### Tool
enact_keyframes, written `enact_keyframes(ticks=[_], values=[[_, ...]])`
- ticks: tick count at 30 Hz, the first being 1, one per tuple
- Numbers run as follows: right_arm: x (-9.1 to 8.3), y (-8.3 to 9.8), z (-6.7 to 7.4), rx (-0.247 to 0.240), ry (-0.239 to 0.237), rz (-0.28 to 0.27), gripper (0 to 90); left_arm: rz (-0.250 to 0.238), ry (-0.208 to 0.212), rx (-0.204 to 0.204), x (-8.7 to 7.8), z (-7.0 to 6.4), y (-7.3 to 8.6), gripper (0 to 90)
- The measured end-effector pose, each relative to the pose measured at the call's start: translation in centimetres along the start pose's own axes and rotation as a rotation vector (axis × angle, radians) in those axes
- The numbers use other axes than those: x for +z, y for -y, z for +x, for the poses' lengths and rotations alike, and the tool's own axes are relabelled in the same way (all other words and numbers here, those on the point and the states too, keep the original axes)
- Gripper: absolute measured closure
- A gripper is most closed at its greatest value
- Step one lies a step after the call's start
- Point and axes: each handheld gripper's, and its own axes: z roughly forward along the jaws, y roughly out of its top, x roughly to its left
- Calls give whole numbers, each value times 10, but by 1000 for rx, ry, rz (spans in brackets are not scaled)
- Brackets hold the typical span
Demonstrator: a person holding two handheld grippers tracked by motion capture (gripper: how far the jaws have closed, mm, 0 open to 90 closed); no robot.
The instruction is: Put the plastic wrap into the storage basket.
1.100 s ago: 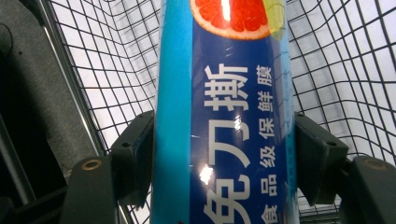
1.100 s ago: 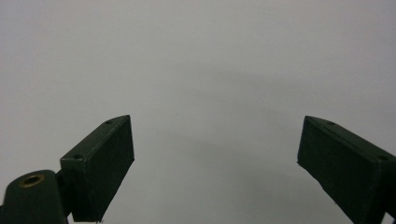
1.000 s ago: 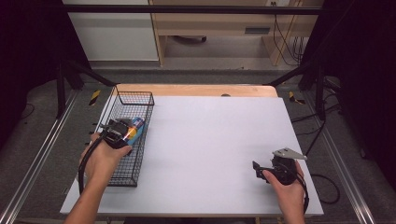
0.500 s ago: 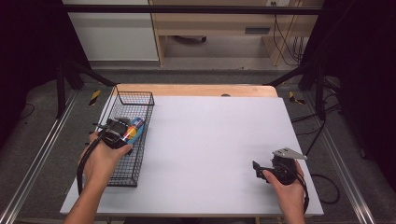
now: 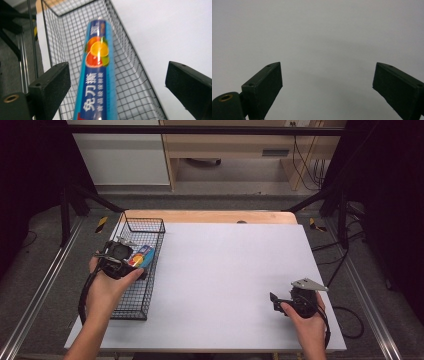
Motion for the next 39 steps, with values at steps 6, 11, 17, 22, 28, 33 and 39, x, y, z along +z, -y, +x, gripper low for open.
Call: enact_keyframes(ticks=[6,11,17,22,28,33,39], values=[[-1,-1,-1,5,5,-16,64,-110,43,30,-10,-16,-6,53],[-2,-1,-1,5,-6,-25,50,-126,59,42,-11,-24,-8,53],[-3,-2,-1,-8,-6,-46,44,-179,101,74,-13,-39,-9,54],[-4,-2,-1,-6,-4,-48,45,-190,128,112,-12,-55,-10,54],[-4,-2,-1,-11,-4,-49,48,-196,141,159,-8,-77,-11,54],[-4,-2,-1,-6,-3,-50,47,-188,141,209,-2,-97,-11,55],[-4,-3,-1,-11,-2,-51,47,-183,161,249,7,-115,-7,55]])
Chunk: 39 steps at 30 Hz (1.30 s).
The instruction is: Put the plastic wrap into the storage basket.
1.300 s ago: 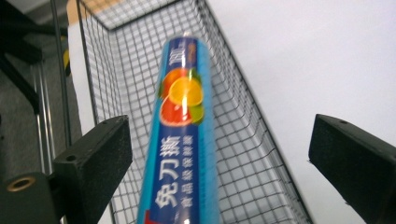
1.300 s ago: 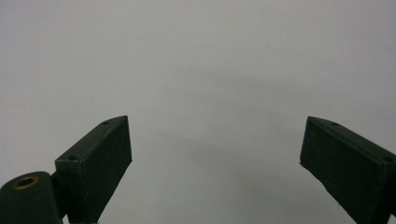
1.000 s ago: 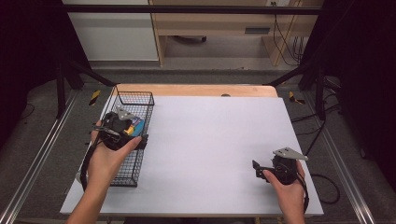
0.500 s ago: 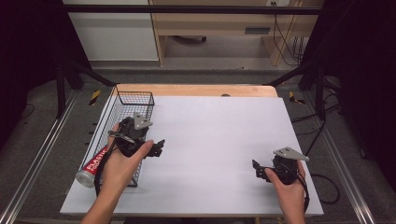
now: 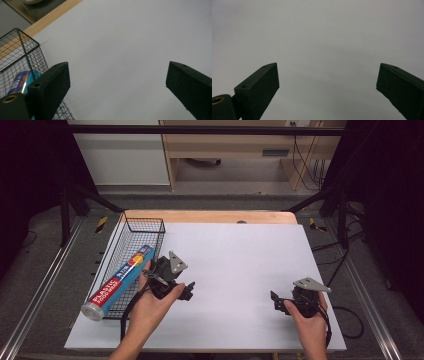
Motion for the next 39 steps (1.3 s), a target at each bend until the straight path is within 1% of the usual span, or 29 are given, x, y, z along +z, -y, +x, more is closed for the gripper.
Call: enact_keyframes(ticks=[2,3,6,11,12,13,15,16,22,24,25,26,29,30,31,33,34,35,37,39], values=[[0,0,0,-1,1,0,47,-2,6,13,2,-5,0,55],[0,0,0,0,0,0,47,-4,17,14,4,-8,0,54],[0,0,1,-4,2,2,47,-14,32,22,9,-15,1,54],[0,0,2,-13,4,1,47,-49,49,36,18,-25,3,55],[1,0,3,-13,3,5,47,-56,55,37,20,-26,3,56],[1,0,3,-17,3,5,47,-54,65,30,21,-28,4,56],[2,0,3,-16,4,6,47,-66,79,35,26,-31,4,56],[2,0,3,-16,4,6,47,-66,79,35,26,-31,4,56],[2,-1,3,-26,6,6,47,-84,97,37,38,-38,7,56],[2,-1,4,-25,6,6,47,-89,119,27,46,-41,10,56],[2,-1,4,-26,6,6,47,-90,136,11,50,-43,12,55],[2,-1,4,-26,6,6,47,-95,143,1,55,-44,14,55],[2,-1,4,-27,9,11,47,-78,162,3,68,-50,20,55],[2,0,4,-27,9,13,47,-75,181,4,75,-54,24,55],[3,0,4,-28,7,12,47,-78,188,-1,77,-55,26,55],[3,0,4,-27,8,16,46,-67,208,3,82,-57,30,52],[3,0,4,-27,15,18,43,-67,208,3,82,-57,30,51],[3,0,3,-21,15,15,42,-67,238,11,85,-59,34,50],[3,0,3,-19,14,12,42,-69,240,16,85,-59,36,50],[3,1,2,-19,10,11,41,-69,251,19,86,-60,41,50]])
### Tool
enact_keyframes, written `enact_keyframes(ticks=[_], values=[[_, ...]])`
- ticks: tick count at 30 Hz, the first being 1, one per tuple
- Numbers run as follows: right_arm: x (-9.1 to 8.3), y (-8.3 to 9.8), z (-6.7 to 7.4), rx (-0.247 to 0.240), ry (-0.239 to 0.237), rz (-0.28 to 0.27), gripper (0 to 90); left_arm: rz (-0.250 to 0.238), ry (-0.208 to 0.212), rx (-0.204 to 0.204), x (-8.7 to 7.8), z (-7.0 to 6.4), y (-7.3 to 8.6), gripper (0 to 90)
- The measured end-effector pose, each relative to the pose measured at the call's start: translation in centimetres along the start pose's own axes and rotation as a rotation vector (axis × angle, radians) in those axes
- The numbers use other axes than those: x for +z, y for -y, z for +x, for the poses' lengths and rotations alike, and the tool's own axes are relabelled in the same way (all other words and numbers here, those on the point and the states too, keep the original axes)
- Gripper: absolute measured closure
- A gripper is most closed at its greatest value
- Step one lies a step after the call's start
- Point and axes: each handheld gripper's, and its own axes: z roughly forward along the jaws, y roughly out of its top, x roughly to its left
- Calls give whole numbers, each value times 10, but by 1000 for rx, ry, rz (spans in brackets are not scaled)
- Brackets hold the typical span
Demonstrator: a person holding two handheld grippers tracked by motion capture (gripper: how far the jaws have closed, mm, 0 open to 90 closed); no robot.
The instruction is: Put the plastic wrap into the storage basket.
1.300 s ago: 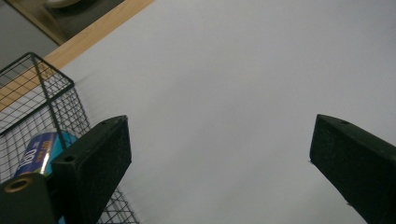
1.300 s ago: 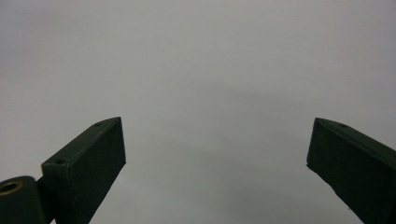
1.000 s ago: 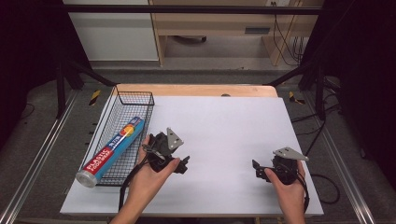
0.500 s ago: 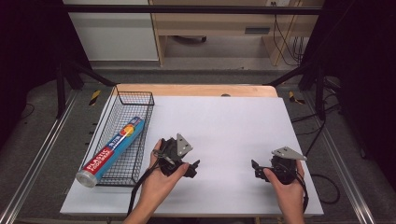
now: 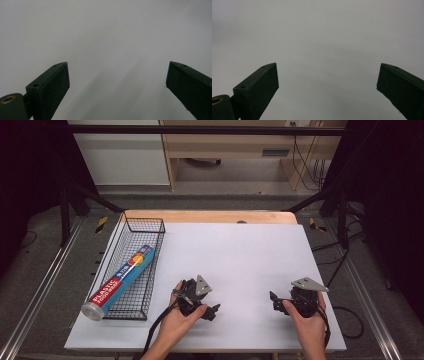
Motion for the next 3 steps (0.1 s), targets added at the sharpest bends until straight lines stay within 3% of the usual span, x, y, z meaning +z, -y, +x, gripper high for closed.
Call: enact_keyframes(ticks=[3], values=[[1,2,-1,13,-15,-2,41,-19,32,-22,-2,1,7,49]])
